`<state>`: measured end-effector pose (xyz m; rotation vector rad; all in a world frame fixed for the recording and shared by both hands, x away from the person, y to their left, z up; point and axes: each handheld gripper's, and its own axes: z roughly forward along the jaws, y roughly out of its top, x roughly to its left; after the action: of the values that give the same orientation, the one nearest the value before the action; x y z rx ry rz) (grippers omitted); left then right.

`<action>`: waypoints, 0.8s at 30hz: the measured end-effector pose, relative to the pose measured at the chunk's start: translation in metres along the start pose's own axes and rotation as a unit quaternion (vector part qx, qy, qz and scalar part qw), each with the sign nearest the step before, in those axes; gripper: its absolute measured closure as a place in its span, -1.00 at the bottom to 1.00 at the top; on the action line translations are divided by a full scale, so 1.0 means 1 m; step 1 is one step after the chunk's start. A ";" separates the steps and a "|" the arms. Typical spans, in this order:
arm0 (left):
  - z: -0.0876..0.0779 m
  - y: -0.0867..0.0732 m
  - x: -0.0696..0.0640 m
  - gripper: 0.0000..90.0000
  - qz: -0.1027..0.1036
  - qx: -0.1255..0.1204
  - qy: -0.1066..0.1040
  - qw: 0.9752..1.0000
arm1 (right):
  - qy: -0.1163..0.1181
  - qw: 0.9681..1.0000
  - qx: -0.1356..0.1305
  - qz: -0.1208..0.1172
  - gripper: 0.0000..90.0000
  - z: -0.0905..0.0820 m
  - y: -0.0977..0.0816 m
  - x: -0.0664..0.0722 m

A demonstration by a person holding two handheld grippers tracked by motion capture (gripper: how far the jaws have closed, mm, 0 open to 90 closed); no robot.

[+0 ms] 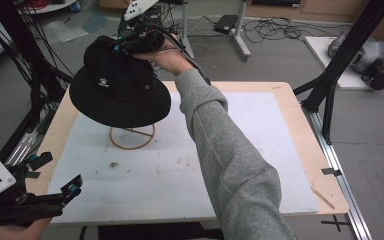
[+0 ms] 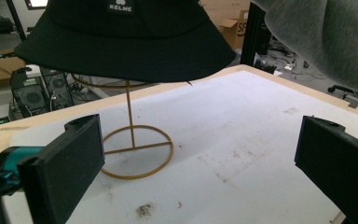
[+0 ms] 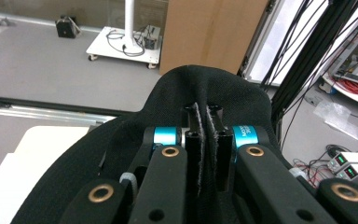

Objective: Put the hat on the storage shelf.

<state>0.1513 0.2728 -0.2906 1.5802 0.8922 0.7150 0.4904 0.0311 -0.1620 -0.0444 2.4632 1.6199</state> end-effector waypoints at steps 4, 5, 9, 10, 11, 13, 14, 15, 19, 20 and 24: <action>0.000 -0.001 0.001 -0.96 -0.001 0.002 0.001 1.000 | 0.002 1.000 0.004 0.001 0.95 0.010 -0.002 0.002; -0.001 -0.001 0.001 -0.96 -0.001 0.002 0.001 1.000 | 0.002 1.000 0.006 0.001 0.95 0.012 -0.002 0.002; -0.001 -0.001 0.002 -0.96 -0.002 0.000 0.003 1.000 | 0.000 1.000 0.014 0.008 0.95 0.018 -0.005 0.003; -0.002 -0.001 0.002 -0.96 -0.002 0.001 0.003 1.000 | 0.001 1.000 0.015 0.010 0.95 0.019 -0.006 0.003; -0.001 -0.001 0.002 -0.96 -0.004 0.001 0.003 1.000 | 0.002 1.000 0.016 0.013 0.95 0.021 -0.007 0.003; -0.001 -0.002 0.003 -0.96 -0.004 0.001 0.004 1.000 | 0.006 1.000 0.019 0.021 0.95 0.025 -0.010 0.005; -0.001 -0.002 0.003 -0.96 -0.004 0.001 0.004 1.000 | 0.007 1.000 0.022 0.022 0.95 0.027 -0.012 0.005; -0.001 -0.002 0.003 -0.96 -0.004 0.001 0.004 1.000 | 0.008 0.999 0.025 0.023 0.95 0.029 -0.013 0.006; -0.001 -0.002 0.002 -0.96 -0.003 0.002 0.003 1.000 | 0.011 0.999 0.023 0.033 0.94 0.035 -0.020 0.006; -0.001 -0.002 0.002 -0.96 -0.002 0.003 0.003 1.000 | 0.012 0.999 0.021 0.036 0.94 0.035 -0.021 0.005; -0.001 -0.001 0.002 -0.96 -0.002 0.003 0.003 1.000 | 0.013 0.999 0.027 0.039 0.94 0.036 -0.024 0.006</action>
<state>0.1516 0.2749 -0.2919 1.5813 0.9021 0.7146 0.4929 0.0548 -0.1981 0.0383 2.5570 1.5932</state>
